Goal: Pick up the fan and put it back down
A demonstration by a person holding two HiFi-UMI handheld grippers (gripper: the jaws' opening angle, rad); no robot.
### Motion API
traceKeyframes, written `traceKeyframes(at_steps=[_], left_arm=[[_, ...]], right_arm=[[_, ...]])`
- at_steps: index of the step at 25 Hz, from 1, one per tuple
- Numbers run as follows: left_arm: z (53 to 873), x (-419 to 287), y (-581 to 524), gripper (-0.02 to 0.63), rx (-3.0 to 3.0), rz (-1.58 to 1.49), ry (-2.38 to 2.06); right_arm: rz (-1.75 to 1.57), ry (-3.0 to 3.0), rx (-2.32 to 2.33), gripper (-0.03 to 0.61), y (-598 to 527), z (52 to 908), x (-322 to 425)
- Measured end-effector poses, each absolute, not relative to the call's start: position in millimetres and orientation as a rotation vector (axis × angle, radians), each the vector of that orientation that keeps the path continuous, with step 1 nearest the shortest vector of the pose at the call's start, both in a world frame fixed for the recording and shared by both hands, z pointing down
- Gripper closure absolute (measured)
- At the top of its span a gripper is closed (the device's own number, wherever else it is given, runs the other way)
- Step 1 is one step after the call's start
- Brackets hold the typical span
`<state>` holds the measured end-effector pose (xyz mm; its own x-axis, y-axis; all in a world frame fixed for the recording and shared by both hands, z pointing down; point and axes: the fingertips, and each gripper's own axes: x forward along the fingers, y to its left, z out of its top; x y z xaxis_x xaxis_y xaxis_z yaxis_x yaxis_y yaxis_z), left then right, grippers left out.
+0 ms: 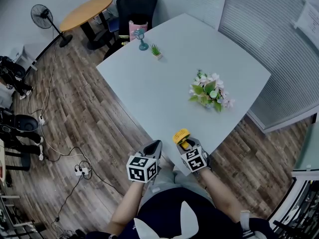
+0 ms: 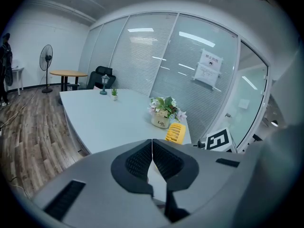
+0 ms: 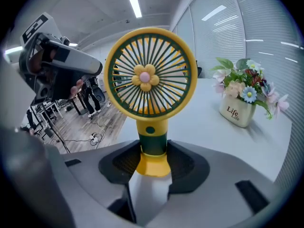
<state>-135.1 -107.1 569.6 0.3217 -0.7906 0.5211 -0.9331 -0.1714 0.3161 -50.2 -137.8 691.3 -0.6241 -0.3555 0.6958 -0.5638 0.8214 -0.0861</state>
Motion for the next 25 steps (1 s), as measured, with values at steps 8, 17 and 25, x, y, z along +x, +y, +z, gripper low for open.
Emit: traceKeyframes(at_steps=[8,17,25], left_arm=[[571,-139,-111,0.592,2.006,0.333,-1.515],[571,-136,-116,0.592,2.017,0.355,-1.496],[575,-133,-118,0.592,2.028,0.370,-1.463]], right_arm=[[0.344,-2.296,0.659,0.403,-136,717,-48],[0.273,-2.316,0.653,0.402,-134,719,-48],[0.292,-2.332,0.663,0.400,-134,719,-48]])
